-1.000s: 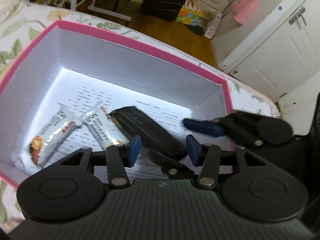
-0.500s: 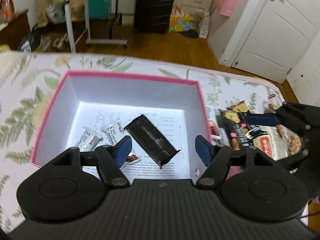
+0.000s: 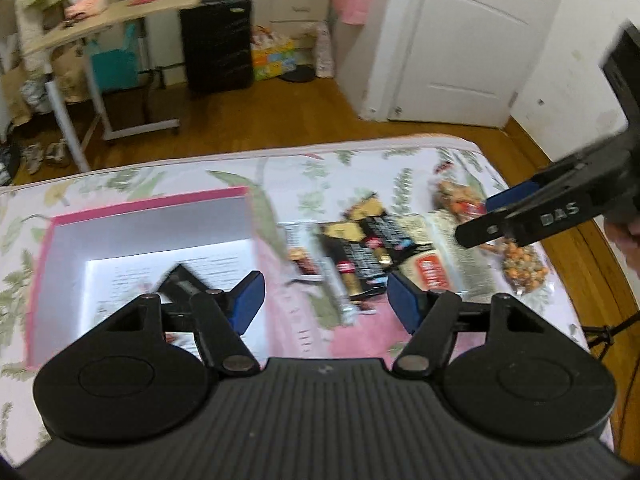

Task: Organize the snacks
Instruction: 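Grasp a black NB biscuit pack with the left tool while the right tool grasps another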

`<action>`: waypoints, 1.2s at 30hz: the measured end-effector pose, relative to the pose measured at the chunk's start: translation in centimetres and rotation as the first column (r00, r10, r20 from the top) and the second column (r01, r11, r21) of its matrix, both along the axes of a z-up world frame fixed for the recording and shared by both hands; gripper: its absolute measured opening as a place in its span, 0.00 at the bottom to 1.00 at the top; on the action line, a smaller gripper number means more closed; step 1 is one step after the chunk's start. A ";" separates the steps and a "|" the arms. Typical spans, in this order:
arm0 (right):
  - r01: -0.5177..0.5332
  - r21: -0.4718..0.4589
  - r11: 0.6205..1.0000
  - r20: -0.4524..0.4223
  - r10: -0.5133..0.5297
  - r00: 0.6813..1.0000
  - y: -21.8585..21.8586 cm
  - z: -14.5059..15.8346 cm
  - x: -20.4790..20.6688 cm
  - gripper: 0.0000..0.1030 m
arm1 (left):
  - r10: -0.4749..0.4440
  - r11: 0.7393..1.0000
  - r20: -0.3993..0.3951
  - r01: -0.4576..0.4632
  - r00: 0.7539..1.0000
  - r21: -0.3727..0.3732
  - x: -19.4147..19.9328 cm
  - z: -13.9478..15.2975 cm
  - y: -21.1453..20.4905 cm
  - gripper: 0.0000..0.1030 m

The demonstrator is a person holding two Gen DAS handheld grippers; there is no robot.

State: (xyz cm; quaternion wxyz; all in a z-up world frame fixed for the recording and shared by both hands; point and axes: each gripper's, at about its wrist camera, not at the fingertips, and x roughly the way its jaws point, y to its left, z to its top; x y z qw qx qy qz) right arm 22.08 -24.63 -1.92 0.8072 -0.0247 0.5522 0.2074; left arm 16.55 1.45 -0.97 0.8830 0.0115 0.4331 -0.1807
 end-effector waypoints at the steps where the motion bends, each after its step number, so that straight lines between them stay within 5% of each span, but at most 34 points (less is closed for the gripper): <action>1: -0.017 -0.026 1.000 -0.027 0.016 1.000 0.1 -0.2 0.5 0.57 | -0.010 1.000 -0.011 0.010 1.000 -0.002 0.4 -0.4 -1.0 0.64; 6: -0.064 -0.074 0.995 -0.053 0.061 0.997 -0.6 -1.8 2.5 0.55 | -0.026 0.999 0.008 0.026 1.000 0.047 2.3 -2.7 -5.7 0.64; 14: -0.005 0.085 0.996 0.066 -0.001 0.998 -3.0 -9.5 5.3 0.39 | 0.104 0.994 0.002 -0.104 0.995 0.021 7.0 -10.1 -9.0 0.64; 19: 0.061 0.144 0.988 0.109 -0.077 0.991 -3.7 -12.4 7.8 0.39 | 0.182 0.980 0.042 -0.184 0.982 0.075 9.1 -13.6 -9.5 0.65; 23: -0.016 0.080 0.997 0.123 0.006 0.992 -2.8 -13.7 8.9 0.39 | 0.177 0.978 0.056 -0.181 0.983 0.098 8.7 -15.3 -9.8 0.68; 26: -0.022 0.115 0.993 0.099 0.011 0.995 -2.5 -14.6 9.5 0.39 | 0.163 0.978 0.052 -0.169 0.985 0.121 8.3 -16.1 -10.4 0.68; 31: -0.048 0.092 0.995 0.103 0.038 0.994 -1.3 -15.9 9.4 0.49 | 0.135 0.989 -0.029 -0.133 0.990 0.068 8.5 -17.6 -10.2 0.76; 33: -0.067 0.116 0.991 0.109 0.054 0.993 -1.2 -16.2 9.3 0.62 | 0.168 0.986 -0.057 -0.166 0.984 0.030 8.5 -17.9 -9.2 0.77; 36: -0.077 0.104 0.992 0.131 0.064 0.989 -0.7 -16.4 8.9 0.62 | 0.175 0.984 -0.106 -0.179 0.979 -0.024 8.6 -18.2 -7.9 0.70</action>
